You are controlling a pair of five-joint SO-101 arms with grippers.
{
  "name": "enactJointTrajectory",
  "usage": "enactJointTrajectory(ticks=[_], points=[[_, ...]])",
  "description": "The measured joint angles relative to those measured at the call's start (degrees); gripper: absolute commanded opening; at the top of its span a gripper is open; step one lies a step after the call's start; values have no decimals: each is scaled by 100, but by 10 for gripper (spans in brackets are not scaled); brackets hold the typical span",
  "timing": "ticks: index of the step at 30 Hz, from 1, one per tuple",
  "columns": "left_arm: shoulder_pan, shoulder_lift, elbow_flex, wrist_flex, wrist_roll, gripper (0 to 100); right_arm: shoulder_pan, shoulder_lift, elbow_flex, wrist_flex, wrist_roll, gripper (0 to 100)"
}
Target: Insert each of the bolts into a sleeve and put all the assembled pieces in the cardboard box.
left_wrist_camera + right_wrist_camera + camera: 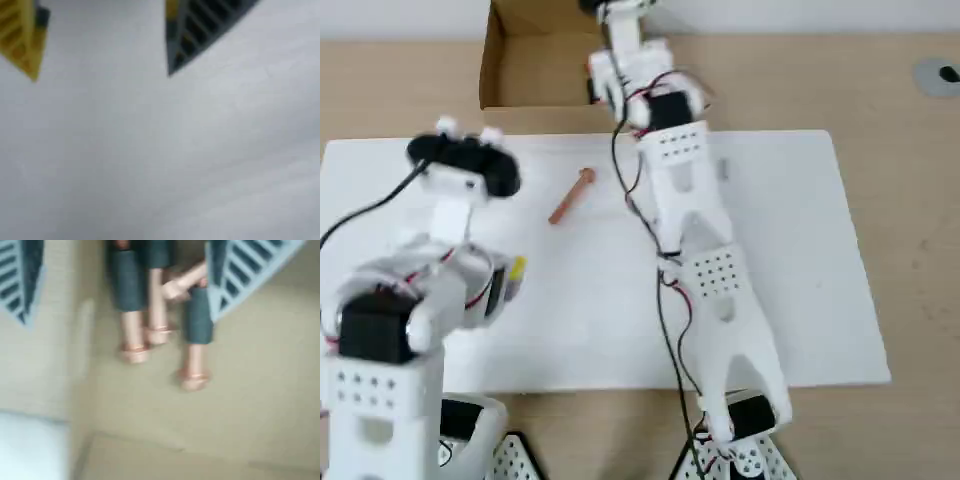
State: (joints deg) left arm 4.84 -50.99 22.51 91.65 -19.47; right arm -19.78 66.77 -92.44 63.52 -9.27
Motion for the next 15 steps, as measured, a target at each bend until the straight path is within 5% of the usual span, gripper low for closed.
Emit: enactJointTrajectory(ticks=[9,15], points=[[97,1547,-387,-844,-264,182,246,-1688,0,3165,0,268],[264,1855,-387,-1248,-264,182,756,-2796,-9,3807,-18,267]])
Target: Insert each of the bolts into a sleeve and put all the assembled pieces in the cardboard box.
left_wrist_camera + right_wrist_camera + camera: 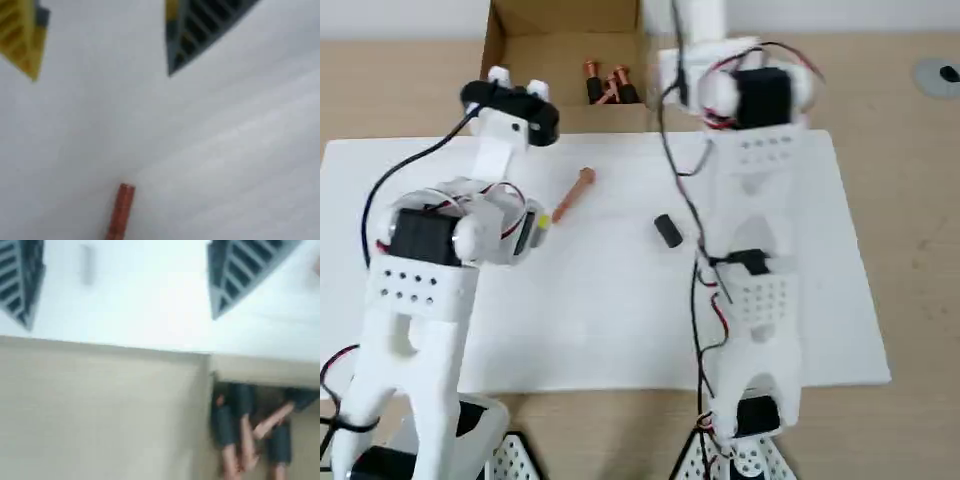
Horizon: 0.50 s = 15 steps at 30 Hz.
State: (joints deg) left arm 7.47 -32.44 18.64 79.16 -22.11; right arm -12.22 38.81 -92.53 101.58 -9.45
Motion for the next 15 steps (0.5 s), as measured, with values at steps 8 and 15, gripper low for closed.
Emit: enactJointTrajectory(ticks=[8,15], points=[[44,1037,0,-642,0,181,229,-1662,9,18,0,267],[97,1811,-9,-1196,9,179,229,-2963,1319,18,0,267]])
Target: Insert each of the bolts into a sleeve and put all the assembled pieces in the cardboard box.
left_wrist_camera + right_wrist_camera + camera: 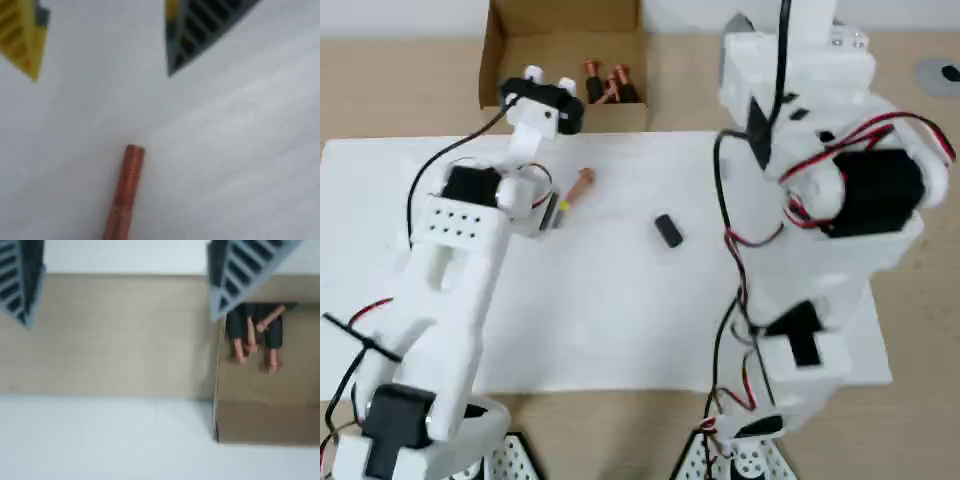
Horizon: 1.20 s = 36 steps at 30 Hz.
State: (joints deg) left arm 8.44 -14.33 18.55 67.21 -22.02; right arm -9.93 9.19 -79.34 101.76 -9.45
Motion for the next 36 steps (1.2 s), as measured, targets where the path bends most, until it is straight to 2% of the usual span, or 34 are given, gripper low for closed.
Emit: enactJointTrajectory(ticks=[13,26,36], points=[[0,1275,-1160,-176,0,179,0,-2971,4193,0,0,268],[202,3042,-2268,-176,0,181,35,-5213,6338,0,237,268],[255,3736,-2945,-176,-105,179,62,-6699,7815,-18,273,268]])
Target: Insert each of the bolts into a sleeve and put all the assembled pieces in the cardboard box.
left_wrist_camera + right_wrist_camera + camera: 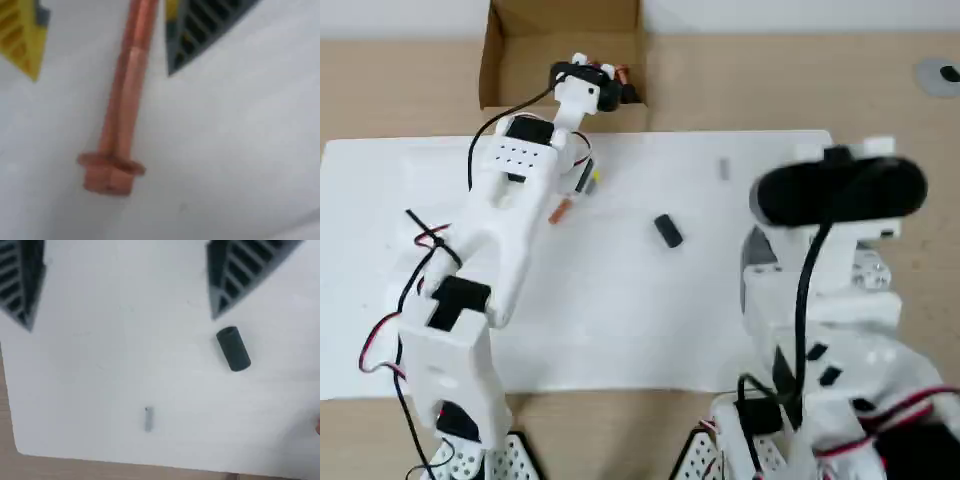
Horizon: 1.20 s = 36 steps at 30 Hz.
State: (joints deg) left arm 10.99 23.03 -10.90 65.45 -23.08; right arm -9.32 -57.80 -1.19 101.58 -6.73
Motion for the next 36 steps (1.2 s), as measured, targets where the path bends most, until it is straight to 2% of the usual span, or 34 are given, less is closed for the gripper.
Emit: enactJointTrajectory(ticks=[8,20,22,24,25,36], points=[[0,642,-545,18,-70,179,0,-475,440,-167,0,268],[0,1820,-2066,536,-273,173,0,-475,440,-325,0,268],[0,2057,-2330,642,-281,123,0,-475,440,-325,0,268],[9,2251,-2593,756,-281,16,0,-475,440,-325,0,268],[35,2330,-2699,818,-281,2,0,-475,440,-325,0,268],[44,2716,-3464,1284,-281,9,-9,-492,440,-325,281,268]])
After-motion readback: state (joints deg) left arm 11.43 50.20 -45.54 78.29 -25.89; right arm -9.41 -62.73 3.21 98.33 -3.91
